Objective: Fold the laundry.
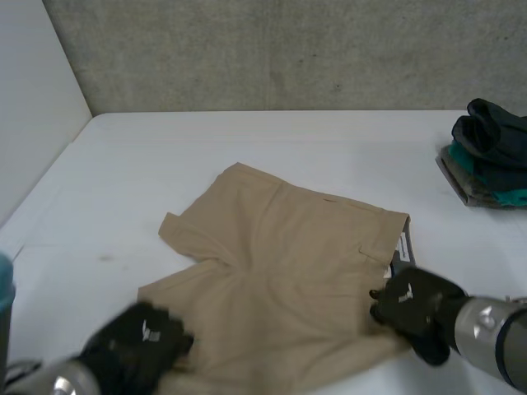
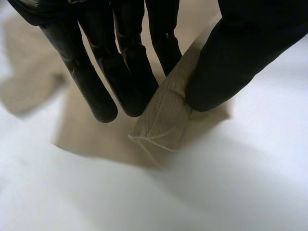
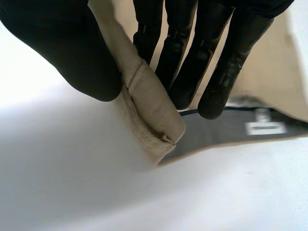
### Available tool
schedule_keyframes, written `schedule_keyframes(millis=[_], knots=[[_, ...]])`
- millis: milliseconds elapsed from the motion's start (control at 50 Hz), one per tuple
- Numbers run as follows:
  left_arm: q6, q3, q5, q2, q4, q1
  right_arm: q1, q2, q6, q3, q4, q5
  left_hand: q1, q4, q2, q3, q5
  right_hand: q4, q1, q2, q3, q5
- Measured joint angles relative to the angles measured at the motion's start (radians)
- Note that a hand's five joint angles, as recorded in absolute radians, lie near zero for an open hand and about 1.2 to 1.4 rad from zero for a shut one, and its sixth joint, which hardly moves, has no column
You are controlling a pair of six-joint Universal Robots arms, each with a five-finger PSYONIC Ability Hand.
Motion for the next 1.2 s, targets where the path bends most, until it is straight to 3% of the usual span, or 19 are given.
schedule_keyframes(millis=[100,180,240,480,580,620,640,660,700,720,740,880,1020,1120,1200], knots=[[0.009,0.104,-0.046,-0.110,0.172,0.003,0.005,0.055,0.060,-0.061,-0.121,0.012,0.000,0.000,0.000,0.000,0.000,0.000,0.000,0.000,0.000,0.000],[0.047,0.275,-0.133,-0.312,0.416,0.006,0.012,0.174,0.120,-0.152,-0.285,0.053,0.000,0.001,0.000,0.000,0.000,0.000,0.000,0.000,0.000,0.000],[0.079,0.371,-0.159,-0.423,0.527,0.009,0.012,0.219,0.129,-0.188,-0.354,0.073,0.000,0.003,0.000,0.000,0.000,0.000,0.000,0.000,0.000,0.000],[0.179,0.761,-0.165,-0.841,0.877,0.014,0.022,0.521,0.071,-0.409,-0.770,0.151,0.000,0.004,0.000,0.000,0.000,0.000,0.000,0.006,0.000,0.000],[0.202,0.943,-0.145,-1.023,1.010,0.014,0.032,0.689,-0.027,-0.542,-0.919,0.162,0.000,-0.011,-0.015,-0.012,0.000,0.000,0.000,0.006,0.000,0.000],[0.203,0.969,-0.138,-1.048,1.032,0.013,0.034,0.715,-0.041,-0.564,-0.937,0.171,-0.156,-0.168,-0.167,-0.162,-0.131,-0.034,-0.044,-0.028,-0.034,-0.034],[0.202,0.987,-0.129,-1.066,1.052,0.013,0.035,0.730,-0.045,-0.578,-0.946,0.185,-0.448,-0.423,-0.420,-0.411,-0.381,-0.034,-0.044,-0.028,-0.034,-0.034],[0.201,0.993,-0.124,-1.072,1.061,0.012,0.036,0.736,-0.045,-0.585,-0.949,0.194,-0.619,-0.570,-0.566,-0.554,-0.527,-0.541,-0.542,-0.562,-0.541,-0.515],[0.199,0.997,-0.115,-1.079,1.077,0.011,0.037,0.737,-0.036,-0.588,-0.950,0.211,-0.741,-0.678,-0.671,-0.658,-0.634,-0.639,-0.628,-0.641,-0.639,-0.614],[0.197,0.993,-0.109,-1.078,1.085,0.009,0.037,0.728,-0.022,-0.585,-0.949,0.226,-0.924,-0.886,-0.879,-0.865,-0.830,-0.850,-0.750,-0.854,-0.849,-0.821],[0.194,0.985,-0.104,-1.072,1.094,0.006,0.037,0.713,-0.003,-0.578,-0.946,0.238,-0.965,-0.969,-0.963,-0.953,-0.910,-0.948,-0.789,-0.939,-0.960,-0.915],[0.144,0.843,-0.094,-0.955,1.119,-0.013,0.022,0.527,0.241,-0.467,-0.828,0.262,-0.965,-0.995,-0.996,-0.983,-0.929,-0.957,-0.790,-0.954,-0.981,-0.929],[0.046,0.632,-0.101,-0.800,1.116,-0.031,-0.032,0.384,0.546,-0.371,-0.535,0.177,-0.965,-0.995,-0.996,-0.983,-0.929,-0.957,-0.790,-0.954,-0.981,-0.929],[-0.006,0.506,-0.102,-0.716,1.113,-0.035,-0.060,0.368,0.629,-0.312,-0.453,0.103,-0.965,-0.995,-0.996,-0.983,-0.929,-0.957,-0.790,-0.954,-0.981,-0.929],[-0.037,0.429,-0.102,-0.675,1.112,-0.036,-0.071,0.385,0.635,-0.268,-0.485,0.070,-0.965,-0.995,-0.996,-0.983,-0.929,-0.865,-0.708,-0.849,-0.867,-0.835]])
